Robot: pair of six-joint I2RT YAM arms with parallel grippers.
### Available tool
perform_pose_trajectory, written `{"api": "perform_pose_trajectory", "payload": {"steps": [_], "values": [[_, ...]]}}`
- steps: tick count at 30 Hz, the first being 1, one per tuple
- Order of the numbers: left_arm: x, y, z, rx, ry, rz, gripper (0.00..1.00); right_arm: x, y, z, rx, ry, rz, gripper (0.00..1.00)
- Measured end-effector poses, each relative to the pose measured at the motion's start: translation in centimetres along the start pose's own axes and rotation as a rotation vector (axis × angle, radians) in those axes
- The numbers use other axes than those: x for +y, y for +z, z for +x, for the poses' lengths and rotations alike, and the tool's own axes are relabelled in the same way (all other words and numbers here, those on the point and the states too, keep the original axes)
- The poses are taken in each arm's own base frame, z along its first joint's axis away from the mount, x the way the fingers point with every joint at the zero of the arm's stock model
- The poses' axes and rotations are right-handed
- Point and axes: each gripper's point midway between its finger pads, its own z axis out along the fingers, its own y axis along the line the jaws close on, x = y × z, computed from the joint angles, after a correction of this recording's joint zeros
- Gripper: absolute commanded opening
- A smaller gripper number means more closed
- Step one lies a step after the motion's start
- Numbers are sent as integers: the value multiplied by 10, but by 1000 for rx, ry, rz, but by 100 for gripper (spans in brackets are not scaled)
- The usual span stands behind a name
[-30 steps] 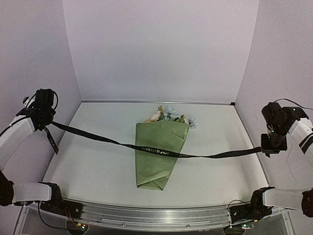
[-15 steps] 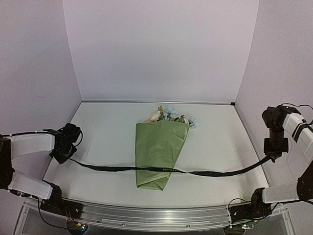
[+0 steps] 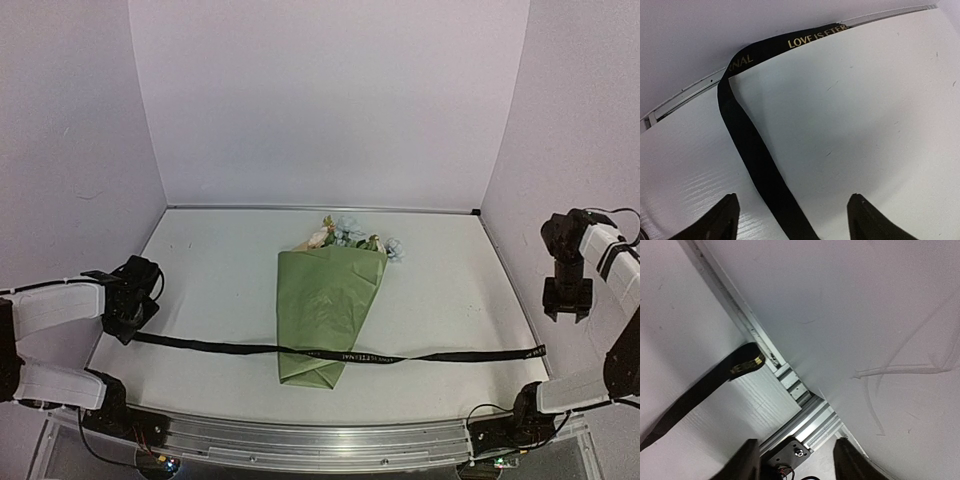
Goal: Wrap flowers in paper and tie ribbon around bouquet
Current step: Straighten the ribbon in the folded bouquet, then move the ribbon to the center of the board.
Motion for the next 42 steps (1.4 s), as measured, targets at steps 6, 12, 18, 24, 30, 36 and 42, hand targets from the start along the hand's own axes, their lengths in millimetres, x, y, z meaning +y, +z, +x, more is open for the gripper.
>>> {"api": "perform_pose_trajectory", "payload": {"steps": [6,12,18,24,30,36,42], "values": [[-26,-22,-14,-5,63,138,85,25,-16,-4,10,39,-172,69],[-72,-51,-13,24,188,365,76,65,-40,6,7,-36,-346,71],[-126,-80,32,136,390,633,64,121,-69,36,-10,-222,-502,62],[-167,-92,105,304,585,830,53,189,-72,70,30,-353,-600,55],[-189,-102,179,433,755,941,45,275,-71,98,46,-477,-658,52],[-189,-111,229,505,866,992,40,337,-70,122,12,-542,-724,52],[-179,-125,259,554,935,1025,35,372,-60,140,-3,-587,-746,51]]}}
